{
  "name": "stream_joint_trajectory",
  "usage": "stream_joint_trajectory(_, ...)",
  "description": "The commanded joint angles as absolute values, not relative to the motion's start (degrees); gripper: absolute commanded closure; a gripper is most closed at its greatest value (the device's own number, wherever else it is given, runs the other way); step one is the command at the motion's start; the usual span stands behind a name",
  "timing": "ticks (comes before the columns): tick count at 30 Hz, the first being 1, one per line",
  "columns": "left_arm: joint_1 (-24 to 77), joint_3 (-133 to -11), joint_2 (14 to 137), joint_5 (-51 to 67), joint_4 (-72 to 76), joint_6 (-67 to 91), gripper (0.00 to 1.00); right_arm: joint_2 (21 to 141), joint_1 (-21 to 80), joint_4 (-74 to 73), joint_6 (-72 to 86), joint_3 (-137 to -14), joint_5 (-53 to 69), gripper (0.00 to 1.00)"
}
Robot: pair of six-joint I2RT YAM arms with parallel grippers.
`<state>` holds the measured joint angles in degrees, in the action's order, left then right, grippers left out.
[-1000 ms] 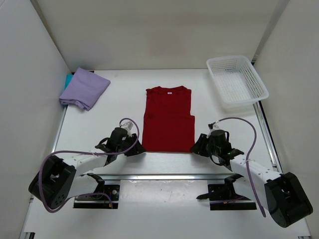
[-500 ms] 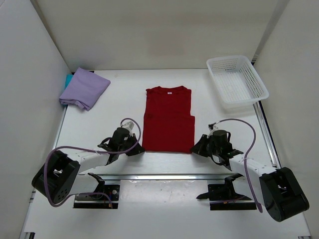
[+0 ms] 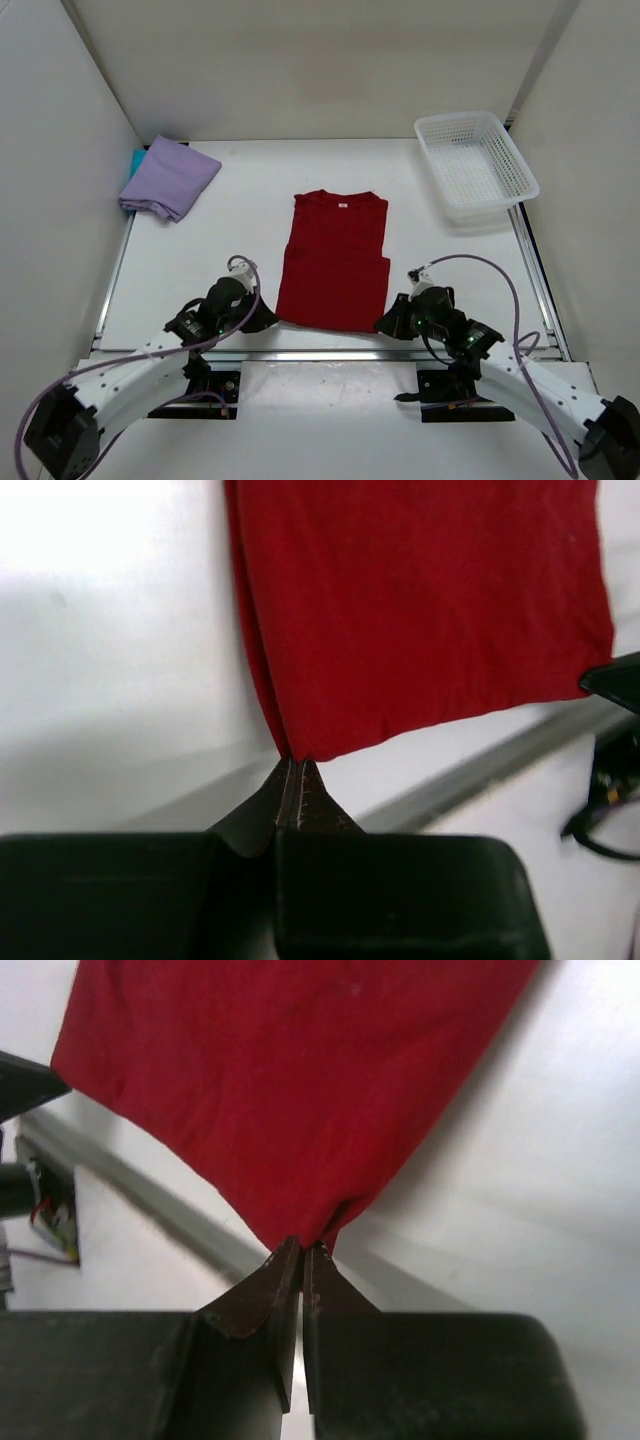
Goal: Fold and stack the t-shirts
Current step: Grab one side of the 2/3 rectangular tshirt with both arms, then fold the long partially folded tshirt into a neat square
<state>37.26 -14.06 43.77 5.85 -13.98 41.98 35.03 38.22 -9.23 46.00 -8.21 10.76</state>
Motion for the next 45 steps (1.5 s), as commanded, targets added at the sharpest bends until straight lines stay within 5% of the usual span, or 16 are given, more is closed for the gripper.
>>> stream_joint_trajectory(1, 39.5, -14.4, 34.7, 6.6, -26.3, 44.8, 1.00, 27.0, 46.0, -19.9, 54.0, -8.5, 4.7, 1.00)
stream_joint_trajectory(6, 33.2, -25.1, 34.1, 10.4, -29.3, 40.8, 1.00, 30.1, 41.9, -22.9, 45.4, -18.8, 6.5, 1.00)
stream_joint_trajectory(13, 25.5, -47.5, 58.2, 12.5, -18.2, 36.3, 1.00, 53.2, 11.5, -11.9, 30.1, -34.4, 27.4, 1.00)
stream_joint_trajectory(28, 15.6, -91.5, 115.5, 9.8, -16.5, 35.6, 0.98, 112.3, 2.8, -8.1, 28.7, -85.0, 30.4, 1.00)
stream_joint_trajectory(33, 12.7, -101.6, 121.7, 12.8, -17.4, 37.5, 0.63, 119.1, 3.8, -12.7, 26.5, -96.0, 27.3, 0.64)
stream_joint_trajectory(36, 13.4, -99.0, 118.2, 11.6, -15.0, 37.4, 0.61, 115.6, 5.8, -15.5, 23.7, -96.1, 22.2, 0.51)
stream_joint_trajectory(39, 16.6, -91.4, 112.4, 10.0, -11.0, 37.6, 0.62, 109.5, 8.7, -11.6, 24.3, -87.9, 17.9, 0.60)
stream_joint_trajectory(41, 18.9, -84.1, 109.6, 11.2, -6.2, 39.3, 0.62, 105.9, 9.8, -6.6, 26.6, -78.2, 19.6, 0.85)
stream_joint_trajectory(43, 21.8, -74.9, 107.2, 11.9, -0.7, 41.4, 0.62, 103.0, 11.6, -1.4, 30.1, -71.3, 21.6, 0.97)
stream_joint_trajectory(45, 24.2, -70.0, 107.7, 12.8, 2.9, 42.9, 0.65, 102.4, 13.2, 3.0, 30.6, -66.1, 22.0, 1.00)
